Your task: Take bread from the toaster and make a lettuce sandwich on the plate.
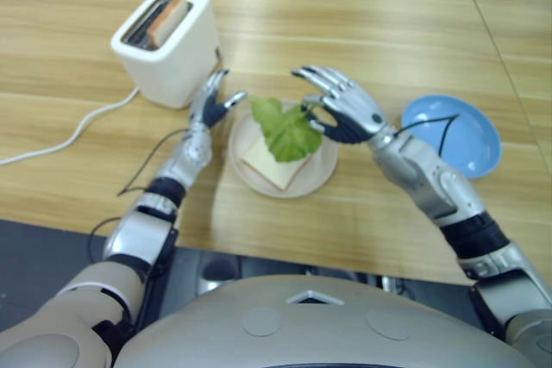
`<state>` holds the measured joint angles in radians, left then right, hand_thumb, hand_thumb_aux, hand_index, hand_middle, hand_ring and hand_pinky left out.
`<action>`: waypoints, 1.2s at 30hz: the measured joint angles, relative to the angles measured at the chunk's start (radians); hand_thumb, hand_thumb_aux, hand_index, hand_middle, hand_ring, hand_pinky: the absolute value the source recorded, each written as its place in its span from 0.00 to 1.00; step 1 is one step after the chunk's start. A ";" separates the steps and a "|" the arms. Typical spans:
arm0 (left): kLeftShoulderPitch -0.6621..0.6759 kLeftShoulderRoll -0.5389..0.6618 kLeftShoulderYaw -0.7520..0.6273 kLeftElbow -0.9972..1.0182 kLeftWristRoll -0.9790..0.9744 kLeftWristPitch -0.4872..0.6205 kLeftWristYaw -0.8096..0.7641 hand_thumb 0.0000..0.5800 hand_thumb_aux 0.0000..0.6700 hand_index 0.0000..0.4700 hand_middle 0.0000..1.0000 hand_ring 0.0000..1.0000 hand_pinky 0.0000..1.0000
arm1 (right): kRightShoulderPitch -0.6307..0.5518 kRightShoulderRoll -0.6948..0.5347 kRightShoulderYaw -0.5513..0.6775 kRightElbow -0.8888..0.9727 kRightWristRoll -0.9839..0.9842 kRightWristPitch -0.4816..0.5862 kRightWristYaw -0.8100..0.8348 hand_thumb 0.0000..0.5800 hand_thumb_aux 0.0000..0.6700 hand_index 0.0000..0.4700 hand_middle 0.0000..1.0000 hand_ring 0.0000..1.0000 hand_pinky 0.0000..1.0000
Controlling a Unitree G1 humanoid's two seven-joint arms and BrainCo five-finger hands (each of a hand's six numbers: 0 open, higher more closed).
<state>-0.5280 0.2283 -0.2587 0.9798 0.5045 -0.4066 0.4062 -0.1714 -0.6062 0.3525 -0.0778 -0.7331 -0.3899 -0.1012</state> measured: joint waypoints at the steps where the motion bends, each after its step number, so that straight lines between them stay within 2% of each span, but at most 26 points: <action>1: 0.000 0.000 0.000 0.000 0.000 0.000 0.000 0.00 0.00 0.00 0.00 0.00 0.00 | -0.001 0.012 0.007 0.021 -0.013 -0.006 0.001 1.00 1.00 0.98 0.00 0.00 0.00; 7: 0.000 -0.002 -0.001 0.001 0.000 0.000 0.001 0.00 0.00 0.00 0.00 0.00 0.00 | -0.033 0.059 0.078 0.221 -0.108 -0.026 -0.035 1.00 0.99 0.97 0.00 0.00 0.00; 8: 0.000 -0.002 -0.002 0.001 0.000 0.000 0.001 0.00 0.00 0.00 0.00 0.00 0.00 | -0.041 0.062 0.082 0.238 -0.123 -0.028 -0.041 0.81 0.57 0.56 0.00 0.00 0.00; 9: 0.000 -0.002 -0.002 0.001 0.001 0.000 0.001 0.00 0.00 0.00 0.00 0.00 0.00 | -0.051 0.067 0.083 0.253 -0.135 -0.029 -0.053 0.81 0.57 0.56 0.00 0.00 0.00; 10: 0.000 -0.002 -0.002 0.001 0.001 0.000 0.001 0.00 0.00 0.00 0.00 0.00 0.00 | -0.058 0.069 0.083 0.260 -0.144 -0.030 -0.061 0.29 0.16 0.15 0.00 0.00 0.00; 11: 0.000 -0.002 -0.002 0.001 0.000 0.000 0.001 0.00 0.00 0.00 0.00 0.00 0.00 | -0.062 0.068 0.083 0.259 -0.153 -0.030 -0.069 0.00 0.00 0.00 0.00 0.00 0.00; 16: 0.000 -0.002 -0.002 -0.001 0.001 0.000 0.002 0.00 0.00 0.00 0.00 0.00 0.00 | -0.051 0.055 0.075 0.211 -0.166 -0.027 -0.080 0.00 0.00 0.00 0.00 0.00 0.00; 24: 0.015 0.010 -0.002 -0.067 0.003 -0.004 0.021 0.00 0.00 0.00 0.00 0.00 0.00 | 0.000 0.013 -0.017 0.032 -0.128 -0.020 -0.052 0.00 0.00 0.00 0.00 0.00 0.00; 27: 0.069 0.051 0.004 -0.232 0.031 0.000 0.044 0.00 0.00 0.00 0.00 0.00 0.00 | 0.014 -0.005 -0.081 -0.021 -0.103 -0.013 -0.043 0.00 0.00 0.00 0.00 0.00 0.00; 29: 0.131 0.081 0.018 -0.423 0.058 0.017 0.051 0.00 0.00 0.00 0.00 0.00 0.00 | 0.015 -0.014 -0.136 -0.050 -0.075 -0.006 -0.043 0.00 0.00 0.00 0.00 0.00 0.00; 32: 0.214 0.123 0.079 -0.768 0.084 0.097 0.001 0.00 0.00 0.00 0.00 0.00 0.00 | 0.013 -0.013 -0.206 -0.059 -0.032 0.003 -0.052 0.00 0.00 0.00 0.00 0.00 0.00; 36: 0.237 0.174 0.176 -1.069 0.112 0.225 -0.099 0.00 0.00 0.00 0.00 0.00 0.00 | 0.018 0.016 -0.223 -0.026 -0.011 0.007 -0.061 0.00 0.00 0.00 0.00 0.00 0.00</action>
<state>-0.2913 0.4021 -0.0828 -0.0896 0.6162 -0.1820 0.3070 -0.1530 -0.5906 0.1293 -0.1038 -0.7446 -0.3833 -0.1621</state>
